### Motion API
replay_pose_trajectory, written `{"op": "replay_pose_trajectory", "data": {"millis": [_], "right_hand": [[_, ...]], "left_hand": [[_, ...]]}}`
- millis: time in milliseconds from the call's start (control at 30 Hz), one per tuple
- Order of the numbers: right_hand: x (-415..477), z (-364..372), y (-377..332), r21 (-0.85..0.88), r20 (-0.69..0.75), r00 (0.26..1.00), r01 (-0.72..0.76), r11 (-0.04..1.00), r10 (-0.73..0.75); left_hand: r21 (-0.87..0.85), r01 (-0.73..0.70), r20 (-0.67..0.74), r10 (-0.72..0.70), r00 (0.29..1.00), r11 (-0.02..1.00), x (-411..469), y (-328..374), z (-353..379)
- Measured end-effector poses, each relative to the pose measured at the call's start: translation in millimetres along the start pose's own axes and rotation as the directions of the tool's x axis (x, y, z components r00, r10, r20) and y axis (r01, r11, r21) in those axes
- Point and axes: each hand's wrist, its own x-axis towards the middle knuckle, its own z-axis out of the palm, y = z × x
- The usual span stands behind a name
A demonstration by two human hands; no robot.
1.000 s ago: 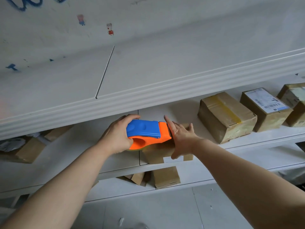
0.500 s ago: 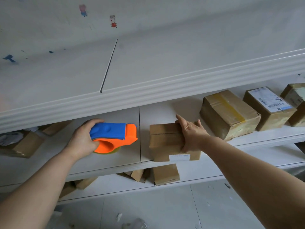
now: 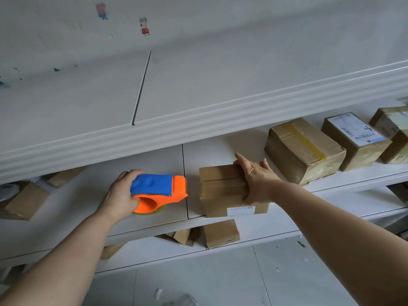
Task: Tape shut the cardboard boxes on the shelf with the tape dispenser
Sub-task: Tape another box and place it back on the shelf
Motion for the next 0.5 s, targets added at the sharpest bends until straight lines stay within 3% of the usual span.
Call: {"op": "replay_pose_trajectory", "data": {"millis": [133, 300, 400, 500], "right_hand": [[-0.4, 0.9, -0.5, -0.034, 0.023, 1.0, -0.014, 0.999, 0.015], [-3.4, 1.0, -15.3, -0.299, 0.072, 0.997, 0.015, 0.954, 0.007], [-4.8, 13.6, -29.4, -0.372, 0.003, 0.991, 0.125, 0.92, -0.133], [-5.8, 26.0, -35.2, -0.374, 0.036, 0.979, 0.2, 0.906, -0.201]], "left_hand": [[0.037, 0.005, 0.014, -0.006, 1.0, 0.999, -1.1, 2.3, 24.8], [0.041, 0.015, 0.027, -0.016, 1.0, 0.999, 3.8, 16.4, 40.3], [0.035, 0.012, 0.029, -0.013, 0.999, 0.999, 5.9, 20.0, 38.7], [0.013, 0.025, 0.034, -0.025, 0.999, 1.0, 2.0, 20.8, 41.7]]}}
